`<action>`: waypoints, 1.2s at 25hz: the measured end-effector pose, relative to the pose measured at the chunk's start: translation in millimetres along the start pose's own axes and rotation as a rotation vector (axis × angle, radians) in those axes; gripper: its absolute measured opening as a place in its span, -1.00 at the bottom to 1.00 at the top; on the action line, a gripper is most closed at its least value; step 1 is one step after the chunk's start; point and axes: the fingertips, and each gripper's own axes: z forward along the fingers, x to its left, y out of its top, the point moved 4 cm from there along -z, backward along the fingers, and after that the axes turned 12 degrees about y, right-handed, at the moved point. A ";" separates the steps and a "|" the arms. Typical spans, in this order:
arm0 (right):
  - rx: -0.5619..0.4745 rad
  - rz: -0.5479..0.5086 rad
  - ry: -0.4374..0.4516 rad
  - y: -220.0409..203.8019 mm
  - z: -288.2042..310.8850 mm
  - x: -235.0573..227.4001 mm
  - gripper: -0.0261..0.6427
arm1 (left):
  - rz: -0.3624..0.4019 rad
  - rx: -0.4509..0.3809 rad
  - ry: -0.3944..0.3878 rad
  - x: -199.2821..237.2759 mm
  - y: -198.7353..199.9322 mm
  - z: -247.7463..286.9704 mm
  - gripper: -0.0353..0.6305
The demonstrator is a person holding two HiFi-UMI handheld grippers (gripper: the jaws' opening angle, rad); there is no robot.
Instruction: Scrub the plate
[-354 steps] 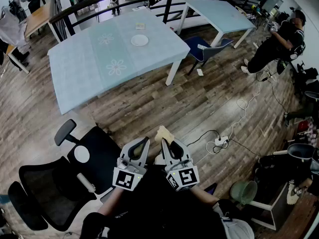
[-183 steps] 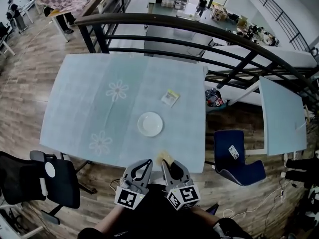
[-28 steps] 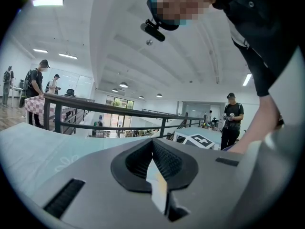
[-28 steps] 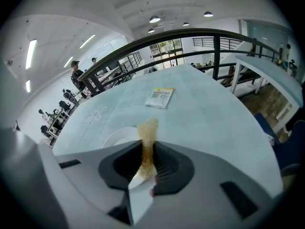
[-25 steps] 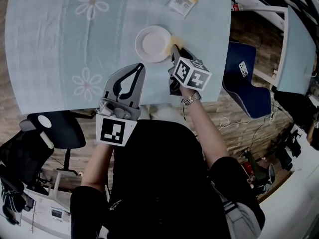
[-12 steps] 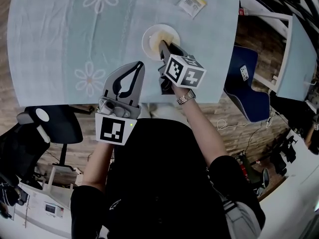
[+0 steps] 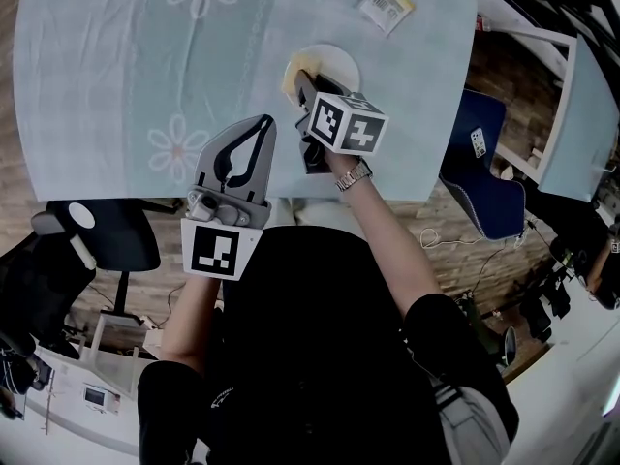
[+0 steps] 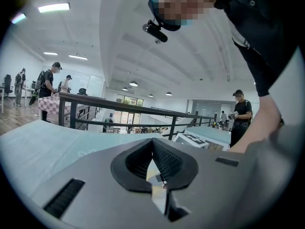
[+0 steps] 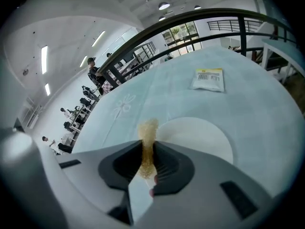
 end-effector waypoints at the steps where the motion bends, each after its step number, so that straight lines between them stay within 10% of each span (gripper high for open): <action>1: 0.003 0.002 0.002 -0.4 1.6 -0.9 -0.74 | -0.003 0.000 0.002 0.7 -0.4 0.8 -0.85; 30: 0.041 -0.020 -0.115 -12.6 -8.0 -41.8 -0.74 | 0.012 -0.003 -0.042 -19.6 -2.2 9.1 -0.86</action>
